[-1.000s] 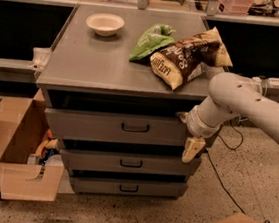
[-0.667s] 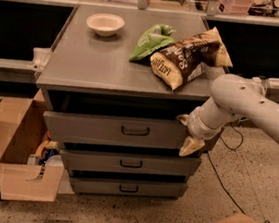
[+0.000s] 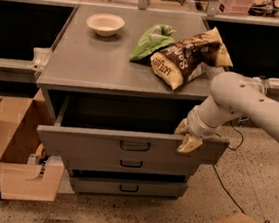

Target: Open top drawer

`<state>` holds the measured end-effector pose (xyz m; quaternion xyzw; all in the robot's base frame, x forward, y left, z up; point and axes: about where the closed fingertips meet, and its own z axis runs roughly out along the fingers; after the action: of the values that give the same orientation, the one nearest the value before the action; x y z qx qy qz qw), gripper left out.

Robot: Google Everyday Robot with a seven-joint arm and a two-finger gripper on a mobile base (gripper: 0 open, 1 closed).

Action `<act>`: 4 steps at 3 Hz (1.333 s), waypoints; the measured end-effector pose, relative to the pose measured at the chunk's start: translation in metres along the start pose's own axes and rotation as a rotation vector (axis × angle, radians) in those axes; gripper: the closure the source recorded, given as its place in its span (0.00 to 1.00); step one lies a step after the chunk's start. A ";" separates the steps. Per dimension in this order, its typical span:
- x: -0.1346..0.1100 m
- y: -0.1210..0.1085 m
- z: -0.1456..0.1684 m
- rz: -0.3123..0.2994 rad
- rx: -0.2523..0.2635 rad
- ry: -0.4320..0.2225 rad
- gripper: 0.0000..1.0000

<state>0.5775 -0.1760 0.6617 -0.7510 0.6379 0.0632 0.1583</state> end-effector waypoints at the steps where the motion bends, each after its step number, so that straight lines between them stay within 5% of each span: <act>1: 0.000 0.001 0.001 -0.001 -0.002 0.000 0.00; 2: 0.000 0.001 0.001 -0.001 -0.002 0.000 0.00; 3: -0.014 0.035 0.000 -0.024 -0.067 -0.020 0.00; 4: -0.031 0.079 -0.006 -0.041 -0.139 -0.031 0.17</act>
Offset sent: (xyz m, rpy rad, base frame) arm -0.0002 0.0000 0.0000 0.0000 0.0000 0.0000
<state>0.4937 -0.1595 0.6640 -0.7719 0.6141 0.1155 0.1169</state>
